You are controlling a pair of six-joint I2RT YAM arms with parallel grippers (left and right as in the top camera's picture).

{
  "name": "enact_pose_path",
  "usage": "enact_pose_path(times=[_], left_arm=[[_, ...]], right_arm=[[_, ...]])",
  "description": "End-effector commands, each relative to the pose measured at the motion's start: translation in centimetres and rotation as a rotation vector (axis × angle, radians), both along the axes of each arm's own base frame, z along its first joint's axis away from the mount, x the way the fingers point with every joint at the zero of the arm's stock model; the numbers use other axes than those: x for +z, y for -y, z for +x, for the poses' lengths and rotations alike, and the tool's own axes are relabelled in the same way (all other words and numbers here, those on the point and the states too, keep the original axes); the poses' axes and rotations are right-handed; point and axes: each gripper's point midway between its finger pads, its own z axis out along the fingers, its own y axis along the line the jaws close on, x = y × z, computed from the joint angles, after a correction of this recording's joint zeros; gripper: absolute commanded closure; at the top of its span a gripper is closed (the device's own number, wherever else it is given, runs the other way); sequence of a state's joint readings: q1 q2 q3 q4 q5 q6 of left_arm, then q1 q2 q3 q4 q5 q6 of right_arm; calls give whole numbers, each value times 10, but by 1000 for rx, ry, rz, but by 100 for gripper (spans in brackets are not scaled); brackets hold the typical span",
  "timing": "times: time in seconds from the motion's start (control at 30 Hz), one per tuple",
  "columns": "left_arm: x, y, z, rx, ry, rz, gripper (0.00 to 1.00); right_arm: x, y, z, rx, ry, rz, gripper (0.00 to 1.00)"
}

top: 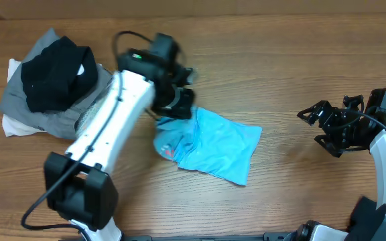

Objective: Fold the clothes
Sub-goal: 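Fold the left end rightward over the shirt with the left gripper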

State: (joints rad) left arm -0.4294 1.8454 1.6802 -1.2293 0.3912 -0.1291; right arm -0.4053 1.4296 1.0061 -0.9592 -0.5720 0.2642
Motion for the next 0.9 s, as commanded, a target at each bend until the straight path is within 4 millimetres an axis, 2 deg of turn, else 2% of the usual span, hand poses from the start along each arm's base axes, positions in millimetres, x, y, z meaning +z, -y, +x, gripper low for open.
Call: enact_pose_path(times=[0.0,0.07,0.27,0.37,0.4,0.47,0.5,0.53,0.67,0.77,0.87], left_arm=[[-7,41,-14,-11,-1,29,94],[-18,63,-25,-55,6,51,93],[-66,106,-53,-121,-71,106,93],[-88,124,-65,-149,-102,113,86],[-94,130,-69,-163,-114,108,73],[-101,134,-76,-173,-129,120,35],[-101,134,-77,-177,-129,123,9],[-101,132,-76,-175,-124,132,0],[-78,125,-60,-141,-91,134,0],[-41,114,-42,-105,-67,116,0],[-1,84,-17,-35,1,152,0]], right_arm=[[10,2,7,7,39,-12,0],[10,2,7,7,39,-12,0],[10,2,7,7,39,-12,0],[10,2,7,7,39,-12,0],[10,2,7,7,39,-12,0],[10,2,6,8,39,-12,0],[10,2,6,8,39,-12,0],[10,2,6,8,38,-12,0],[10,1,6,7,37,-10,0],[11,0,6,11,37,0,0],[17,-16,6,105,93,35,13]])
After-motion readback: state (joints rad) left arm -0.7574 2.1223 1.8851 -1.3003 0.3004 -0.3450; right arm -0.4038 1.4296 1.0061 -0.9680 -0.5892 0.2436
